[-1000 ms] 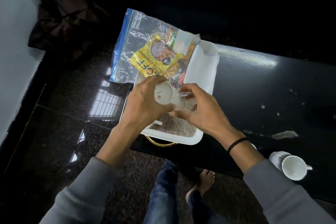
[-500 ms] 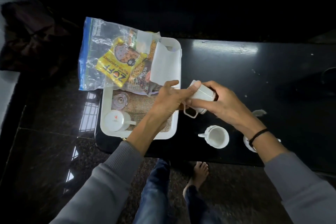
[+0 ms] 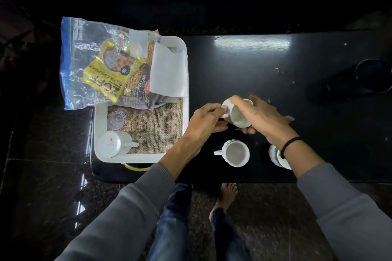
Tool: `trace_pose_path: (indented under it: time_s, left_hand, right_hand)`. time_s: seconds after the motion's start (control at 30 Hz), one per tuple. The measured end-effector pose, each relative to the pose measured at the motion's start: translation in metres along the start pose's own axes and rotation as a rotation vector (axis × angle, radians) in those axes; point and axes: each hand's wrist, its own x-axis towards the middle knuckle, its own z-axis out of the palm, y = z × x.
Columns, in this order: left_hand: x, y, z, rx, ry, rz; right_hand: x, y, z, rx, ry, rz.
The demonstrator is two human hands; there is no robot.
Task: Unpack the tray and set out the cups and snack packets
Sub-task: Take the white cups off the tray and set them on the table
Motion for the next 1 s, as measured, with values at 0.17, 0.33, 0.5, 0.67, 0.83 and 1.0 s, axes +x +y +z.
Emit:
trace_pose_path:
  time_s: [0.17,0.33,0.5,0.67,0.83,1.0]
  left_hand:
    - [0.008,-0.005,-0.001,0.075,0.020,-0.026]
    - [0.010,-0.011,-0.006,0.099,0.004,-0.048]
    - [0.011,-0.014,-0.009,0.131,0.013,-0.052]
    - [0.014,-0.014,-0.010,0.152,0.030,-0.041]
    - [0.011,-0.010,-0.013,0.295,0.083,0.014]
    - [-0.007,0.007,-0.028,0.485,0.152,0.116]
  right_hand:
    - [0.008,-0.001,0.012,-0.078,0.061,0.042]
    - [0.014,0.002,0.020,-0.107,0.065,0.078]
    - [0.015,0.007,0.023,-0.125,0.056,0.092]
    - [0.013,0.006,0.022,-0.201,0.062,0.055]
    - [0.002,0.003,0.016,-0.440,0.142,-0.024]
    - [-0.012,-0.014,0.012,-0.580,0.274,-0.114]
